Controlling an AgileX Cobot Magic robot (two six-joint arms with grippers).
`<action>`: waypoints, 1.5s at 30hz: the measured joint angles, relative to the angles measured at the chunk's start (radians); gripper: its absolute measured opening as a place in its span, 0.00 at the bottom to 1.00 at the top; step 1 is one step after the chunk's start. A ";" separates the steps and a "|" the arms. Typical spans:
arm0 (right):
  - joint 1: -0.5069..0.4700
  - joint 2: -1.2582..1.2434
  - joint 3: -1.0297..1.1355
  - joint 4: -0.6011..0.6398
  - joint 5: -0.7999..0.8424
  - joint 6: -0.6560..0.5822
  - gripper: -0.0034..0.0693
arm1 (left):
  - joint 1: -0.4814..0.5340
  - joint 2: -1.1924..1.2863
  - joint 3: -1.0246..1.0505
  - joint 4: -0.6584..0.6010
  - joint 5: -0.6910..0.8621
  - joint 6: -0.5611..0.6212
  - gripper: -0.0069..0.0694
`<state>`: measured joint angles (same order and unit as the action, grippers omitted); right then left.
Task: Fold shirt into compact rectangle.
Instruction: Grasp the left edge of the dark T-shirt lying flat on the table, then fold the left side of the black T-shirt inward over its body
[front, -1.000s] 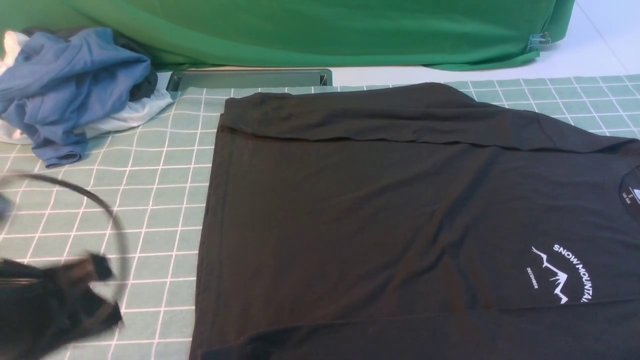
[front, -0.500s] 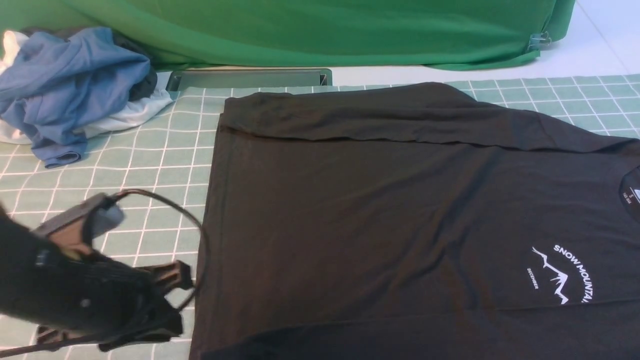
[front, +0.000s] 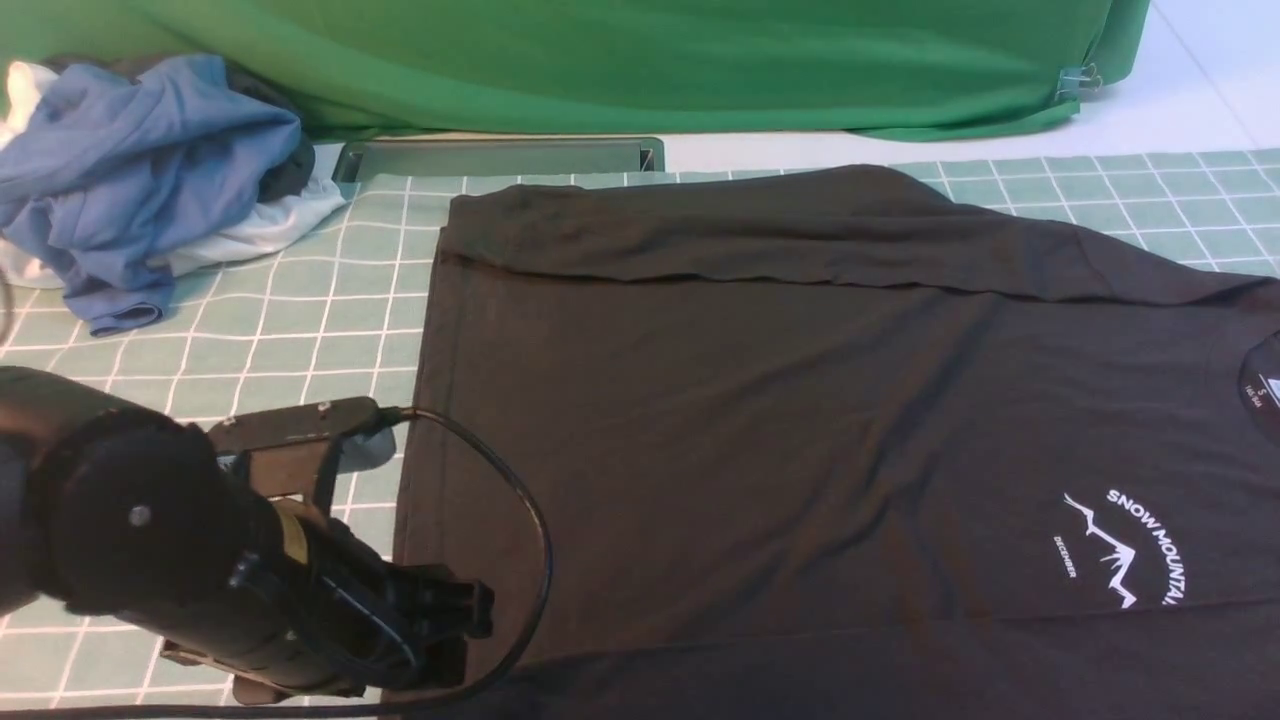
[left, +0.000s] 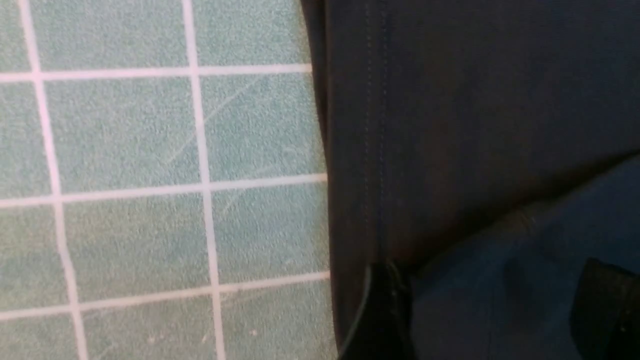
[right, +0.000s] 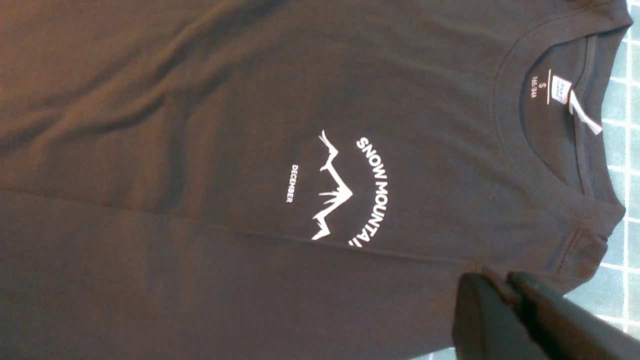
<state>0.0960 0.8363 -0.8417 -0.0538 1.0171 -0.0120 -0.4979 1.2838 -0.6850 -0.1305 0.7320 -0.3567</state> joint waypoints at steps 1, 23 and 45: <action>0.000 0.000 0.000 0.000 0.000 0.000 0.15 | 0.000 0.014 0.000 0.000 -0.007 -0.001 0.74; 0.000 0.000 0.000 0.000 -0.026 0.005 0.17 | 0.000 0.232 0.000 -0.122 -0.059 0.023 0.29; 0.000 0.000 0.000 0.002 -0.030 0.012 0.22 | 0.060 0.271 -0.399 0.066 0.028 -0.094 0.13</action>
<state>0.0960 0.8363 -0.8417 -0.0517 0.9867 0.0000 -0.4380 1.5546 -1.0841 -0.0642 0.7596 -0.4505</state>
